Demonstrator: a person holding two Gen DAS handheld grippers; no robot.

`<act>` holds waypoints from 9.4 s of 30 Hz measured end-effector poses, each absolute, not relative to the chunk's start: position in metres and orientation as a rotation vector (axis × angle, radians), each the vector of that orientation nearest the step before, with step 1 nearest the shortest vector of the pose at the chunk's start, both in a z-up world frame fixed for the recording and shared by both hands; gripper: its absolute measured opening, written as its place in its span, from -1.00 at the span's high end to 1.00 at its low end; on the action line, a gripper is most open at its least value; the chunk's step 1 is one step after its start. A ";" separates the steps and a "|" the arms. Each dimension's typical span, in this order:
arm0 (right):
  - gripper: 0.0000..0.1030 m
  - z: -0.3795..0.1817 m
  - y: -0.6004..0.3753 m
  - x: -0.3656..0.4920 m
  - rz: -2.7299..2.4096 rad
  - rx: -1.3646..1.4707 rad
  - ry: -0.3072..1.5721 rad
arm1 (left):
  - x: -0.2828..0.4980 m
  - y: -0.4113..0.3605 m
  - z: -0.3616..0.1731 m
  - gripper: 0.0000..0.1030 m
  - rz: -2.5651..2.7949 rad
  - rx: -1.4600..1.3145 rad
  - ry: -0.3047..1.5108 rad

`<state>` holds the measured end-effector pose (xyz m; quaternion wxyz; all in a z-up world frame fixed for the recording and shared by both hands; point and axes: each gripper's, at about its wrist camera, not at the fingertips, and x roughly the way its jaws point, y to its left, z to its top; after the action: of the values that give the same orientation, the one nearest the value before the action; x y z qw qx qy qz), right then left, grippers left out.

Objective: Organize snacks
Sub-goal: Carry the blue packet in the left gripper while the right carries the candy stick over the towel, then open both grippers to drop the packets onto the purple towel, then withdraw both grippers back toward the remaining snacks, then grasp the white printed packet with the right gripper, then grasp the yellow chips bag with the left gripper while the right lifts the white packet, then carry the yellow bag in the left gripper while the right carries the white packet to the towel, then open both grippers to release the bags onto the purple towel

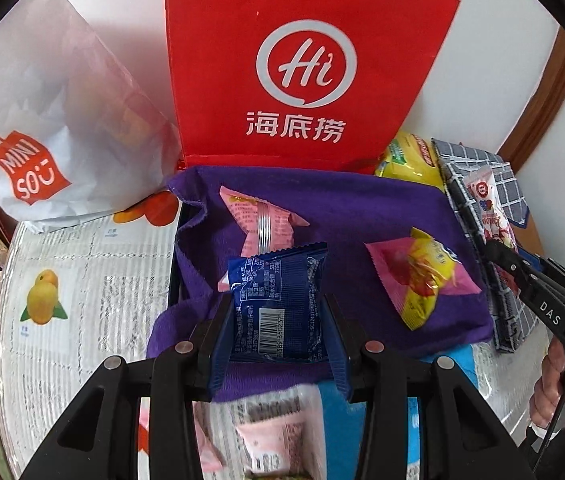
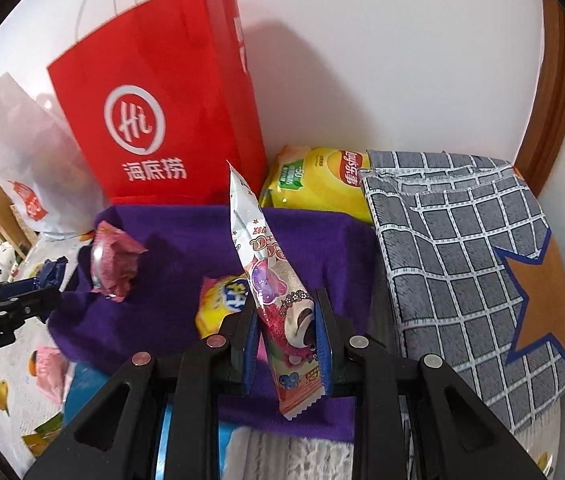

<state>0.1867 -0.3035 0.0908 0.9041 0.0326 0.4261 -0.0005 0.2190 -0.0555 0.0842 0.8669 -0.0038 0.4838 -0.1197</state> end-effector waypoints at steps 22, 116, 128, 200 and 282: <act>0.47 0.046 -0.305 0.221 0.016 0.058 0.986 | 0.252 -0.066 0.039 0.18 -0.252 -0.015 1.091; 0.22 0.027 -0.220 -0.125 0.119 -0.002 0.988 | -0.026 0.015 0.070 -0.24 -0.188 -0.049 0.944; 0.26 0.027 -0.235 -0.077 0.096 -0.021 0.971 | 0.011 0.005 0.040 -0.24 -0.174 -0.046 1.029; 0.23 0.114 -0.261 -0.012 0.073 0.064 0.799 | 0.045 -0.027 0.104 0.22 -0.273 -0.043 0.910; 0.07 0.054 -0.288 0.197 0.060 0.029 0.918 | 0.240 -0.080 0.044 0.21 -0.305 0.008 1.073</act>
<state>0.1971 -0.2882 0.0540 0.8961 0.0138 0.4428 0.0288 0.2396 -0.0803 0.0441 0.8485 0.0036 0.5091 -0.1447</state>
